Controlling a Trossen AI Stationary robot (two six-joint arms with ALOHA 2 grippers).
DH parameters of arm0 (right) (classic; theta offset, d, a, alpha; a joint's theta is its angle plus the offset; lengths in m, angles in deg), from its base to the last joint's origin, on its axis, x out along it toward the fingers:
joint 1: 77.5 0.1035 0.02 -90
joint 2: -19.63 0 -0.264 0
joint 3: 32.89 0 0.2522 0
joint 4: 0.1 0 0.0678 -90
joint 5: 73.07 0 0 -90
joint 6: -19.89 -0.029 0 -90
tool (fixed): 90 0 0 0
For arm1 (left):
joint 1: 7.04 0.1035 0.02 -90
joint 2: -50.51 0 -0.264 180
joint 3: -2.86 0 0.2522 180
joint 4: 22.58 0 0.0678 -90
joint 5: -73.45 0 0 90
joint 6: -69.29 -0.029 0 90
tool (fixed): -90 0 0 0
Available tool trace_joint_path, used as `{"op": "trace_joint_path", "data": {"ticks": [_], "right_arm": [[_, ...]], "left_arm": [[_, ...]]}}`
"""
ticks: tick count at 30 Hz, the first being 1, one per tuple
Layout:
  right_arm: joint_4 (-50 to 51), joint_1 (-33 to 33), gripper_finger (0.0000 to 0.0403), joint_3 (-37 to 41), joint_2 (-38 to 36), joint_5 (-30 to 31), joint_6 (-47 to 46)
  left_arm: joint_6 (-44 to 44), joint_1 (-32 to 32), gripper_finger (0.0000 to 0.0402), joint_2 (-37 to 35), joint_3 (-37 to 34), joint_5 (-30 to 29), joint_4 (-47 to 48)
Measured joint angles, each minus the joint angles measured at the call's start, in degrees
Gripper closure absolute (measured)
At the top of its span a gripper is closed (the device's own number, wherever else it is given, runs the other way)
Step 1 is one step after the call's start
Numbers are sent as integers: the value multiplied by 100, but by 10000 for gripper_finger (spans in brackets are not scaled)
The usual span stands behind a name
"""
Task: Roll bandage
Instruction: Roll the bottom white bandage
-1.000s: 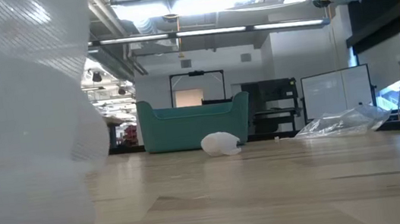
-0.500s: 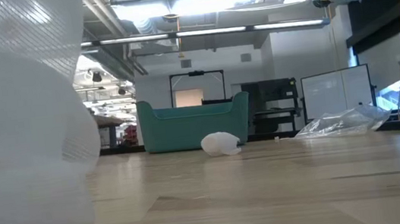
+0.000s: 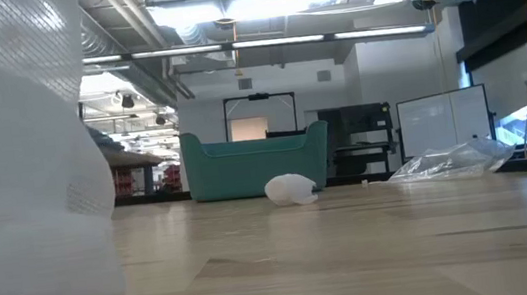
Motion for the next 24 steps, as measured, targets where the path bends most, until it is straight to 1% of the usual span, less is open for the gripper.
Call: {"op": "trace_joint_path", "data": {"ticks": [2,4,7,10,11,12,15,18,21,24], "right_arm": [[6,-2,241,0,0,6,24],[6,0,264,0,0,204,139],[82,57,316,0,-9,682,435],[457,146,381,0,-140,1256,834],[693,195,391,0,-234,1499,986],[908,254,393,2,-328,1812,1108],[1715,446,382,0,-647,2843,1280],[2425,651,392,0,-965,3701,1354],[3013,877,397,-2,-1209,4485,1127],[3375,1112,389,-2,-1270,5045,778]], "left_arm": [[9,-2,361,0,0,2,11],[10,-4,361,0,0,2,23],[11,-4,361,0,0,2,40],[13,-4,361,0,0,2,38],[13,-4,361,0,0,1,43],[15,-4,361,0,0,2,38],[35,-36,361,0,0,0,35],[-18,-66,361,0,0,-1,-17],[-59,-68,361,0,0,-64,-63],[-168,-68,361,0,0,-450,-48]]}}
